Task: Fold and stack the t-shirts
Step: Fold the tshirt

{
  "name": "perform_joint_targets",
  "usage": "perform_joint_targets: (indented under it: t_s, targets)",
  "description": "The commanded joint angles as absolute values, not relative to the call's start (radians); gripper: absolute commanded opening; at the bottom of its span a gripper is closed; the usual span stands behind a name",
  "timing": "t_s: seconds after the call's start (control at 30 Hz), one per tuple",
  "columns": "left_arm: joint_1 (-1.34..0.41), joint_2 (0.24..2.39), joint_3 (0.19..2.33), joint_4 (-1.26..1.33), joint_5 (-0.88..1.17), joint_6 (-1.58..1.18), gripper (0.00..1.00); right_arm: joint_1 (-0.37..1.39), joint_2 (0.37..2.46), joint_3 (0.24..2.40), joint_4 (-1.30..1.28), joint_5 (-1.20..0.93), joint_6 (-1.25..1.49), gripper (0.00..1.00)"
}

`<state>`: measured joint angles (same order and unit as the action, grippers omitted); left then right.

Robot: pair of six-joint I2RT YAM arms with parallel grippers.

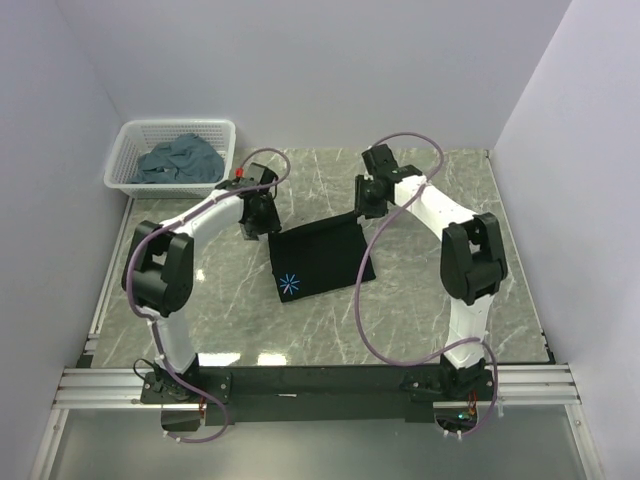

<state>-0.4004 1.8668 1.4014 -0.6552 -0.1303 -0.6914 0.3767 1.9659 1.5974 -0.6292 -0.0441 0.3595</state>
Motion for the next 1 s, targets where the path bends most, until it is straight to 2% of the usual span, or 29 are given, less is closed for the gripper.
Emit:
perform_joint_targets:
  t_s: [0.0,0.03,0.13,0.2,0.3,0.33,0.43,0.57,0.8,0.87,0.97]
  targets:
    - [-0.396,1.706,1.387,-0.667,-0.208,-0.709,0.66,0.365,1.791,1.545,-0.51,-0.023,0.368,0.47]
    - [-0.402,1.674,1.368,-0.643,-0.21,-0.713,0.79,0.365,1.761,1.523,-0.479,-0.072,0.365,0.48]
    - [-0.416,1.553,1.266,-0.565,-0.161,-0.71,0.84,0.365,1.666,1.416,-0.33,-0.197,0.339,0.48]
    - [-0.426,1.491,1.177,-0.453,-0.07,-0.712,0.83,0.362,1.649,1.356,-0.237,-0.332,0.333,0.48]
    - [-0.43,1.483,1.088,-0.303,0.024,-0.725,0.76,0.361,1.695,1.321,-0.163,-0.475,0.337,0.48]
    - [-0.43,1.494,1.077,-0.276,0.075,-0.727,0.68,0.362,1.713,1.318,-0.147,-0.501,0.339,0.47]
    - [-0.428,1.569,1.075,-0.197,0.124,-0.732,0.56,0.359,1.785,1.305,-0.068,-0.616,0.359,0.47]
    - [-0.414,1.698,1.135,-0.126,0.126,-0.727,0.49,0.338,1.919,1.339,0.03,-0.69,0.419,0.46]
    - [-0.356,1.913,1.3,-0.144,0.135,-0.715,0.52,0.269,2.134,1.466,0.052,-0.713,0.508,0.43]
    - [-0.356,1.901,1.316,-0.172,0.138,-0.709,0.55,0.253,2.105,1.456,0.052,-0.738,0.521,0.43]
    - [-0.368,1.797,1.269,-0.163,0.126,-0.729,0.66,0.253,1.981,1.367,0.093,-0.739,0.544,0.45]
